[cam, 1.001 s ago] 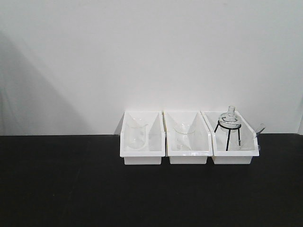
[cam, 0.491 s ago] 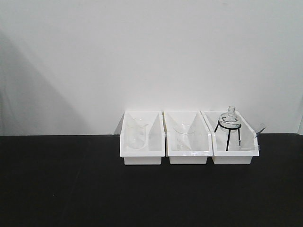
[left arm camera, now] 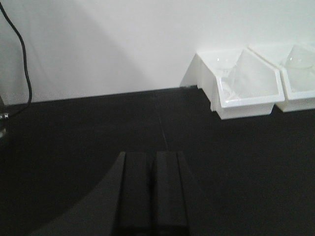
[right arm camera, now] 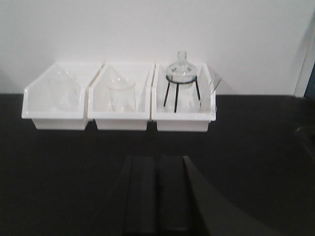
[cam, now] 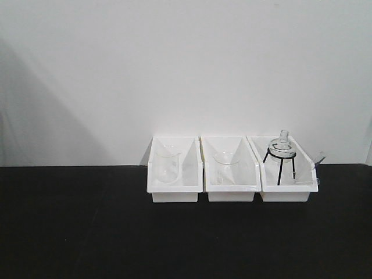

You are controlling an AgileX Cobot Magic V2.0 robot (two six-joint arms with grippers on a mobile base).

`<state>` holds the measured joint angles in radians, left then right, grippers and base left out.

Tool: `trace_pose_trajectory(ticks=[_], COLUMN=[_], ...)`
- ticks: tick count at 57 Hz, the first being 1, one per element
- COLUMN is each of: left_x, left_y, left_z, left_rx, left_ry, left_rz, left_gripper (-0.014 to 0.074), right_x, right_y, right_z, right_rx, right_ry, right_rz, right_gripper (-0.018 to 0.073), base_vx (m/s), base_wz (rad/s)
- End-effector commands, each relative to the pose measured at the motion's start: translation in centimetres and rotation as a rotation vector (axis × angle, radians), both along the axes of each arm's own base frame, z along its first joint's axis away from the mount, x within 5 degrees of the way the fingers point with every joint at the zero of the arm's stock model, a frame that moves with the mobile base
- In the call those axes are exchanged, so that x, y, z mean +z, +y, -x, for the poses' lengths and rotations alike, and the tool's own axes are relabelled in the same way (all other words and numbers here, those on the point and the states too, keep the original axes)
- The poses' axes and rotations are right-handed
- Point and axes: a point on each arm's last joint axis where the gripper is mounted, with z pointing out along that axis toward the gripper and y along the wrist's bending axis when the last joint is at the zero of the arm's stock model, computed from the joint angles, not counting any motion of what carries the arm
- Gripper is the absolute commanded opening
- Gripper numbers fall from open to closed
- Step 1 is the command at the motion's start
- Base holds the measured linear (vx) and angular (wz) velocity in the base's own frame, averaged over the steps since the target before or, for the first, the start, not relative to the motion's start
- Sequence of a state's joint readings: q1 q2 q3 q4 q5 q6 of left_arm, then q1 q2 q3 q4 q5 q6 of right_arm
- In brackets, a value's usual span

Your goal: Sort red and green spoons into left cabinet

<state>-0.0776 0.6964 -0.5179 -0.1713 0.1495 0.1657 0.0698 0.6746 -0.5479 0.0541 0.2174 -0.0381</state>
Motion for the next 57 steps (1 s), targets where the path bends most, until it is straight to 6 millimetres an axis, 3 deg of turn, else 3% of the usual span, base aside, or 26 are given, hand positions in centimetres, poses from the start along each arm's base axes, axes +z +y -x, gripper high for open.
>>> trace_pose_trajectory(ticks=[1,9,18,25,33,41,50,57], left_x=[1.4,0.7,0.6,0.6,0.6,0.6,0.6,0.5], left_y=[0.0,0.0,0.0,0.0,0.0,0.0,0.0,0.0], left_z=[-1.3,-2.3,-2.5,-2.5,-2.5,-2.5,-2.5,-2.5], left_rx=[0.019,0.022,0.023,0.023,0.023,0.023,0.023,0.022], left_ry=[-0.081,-0.043,-0.033,-0.034,-0.033,-0.033,-0.033,-0.027], left_rz=[0.019,0.023,0.024,0.024,0.024,0.024,0.024,0.024], left_gripper=[0.0001,0.0024,0.0107,0.0227,0.0385,0.0516,0.0549,0.0548], right_x=[1.3,0.9,0.8,0.8,0.8,1.3,1.0,-1.0], right_y=[0.0,0.2,0.2,0.2,0.2,0.1,0.3,0.7], right_z=[-1.1,-1.4,-1.4,-1.4,-1.4,-1.5,-1.5,-2.2], right_rx=[-0.007,-0.013,-0.013,-0.012,-0.011,-0.016,-0.022,0.069], right_ry=[-0.066,-0.023,-0.017,-0.015,-0.021,-0.071,-0.031,0.177], right_rz=[-0.015,-0.086,-0.094,-0.09,-0.085,-0.088,-0.172,0.007], right_gripper=[0.0,0.0024,0.0121,0.026,0.0501,0.068,0.0729,0.0711], base_vx=[0.0,0.0,0.0,0.0,0.0,0.0,0.0,0.0], base_wz=[0.0,0.0,0.0,0.0,0.0,0.0,0.0,0.0])
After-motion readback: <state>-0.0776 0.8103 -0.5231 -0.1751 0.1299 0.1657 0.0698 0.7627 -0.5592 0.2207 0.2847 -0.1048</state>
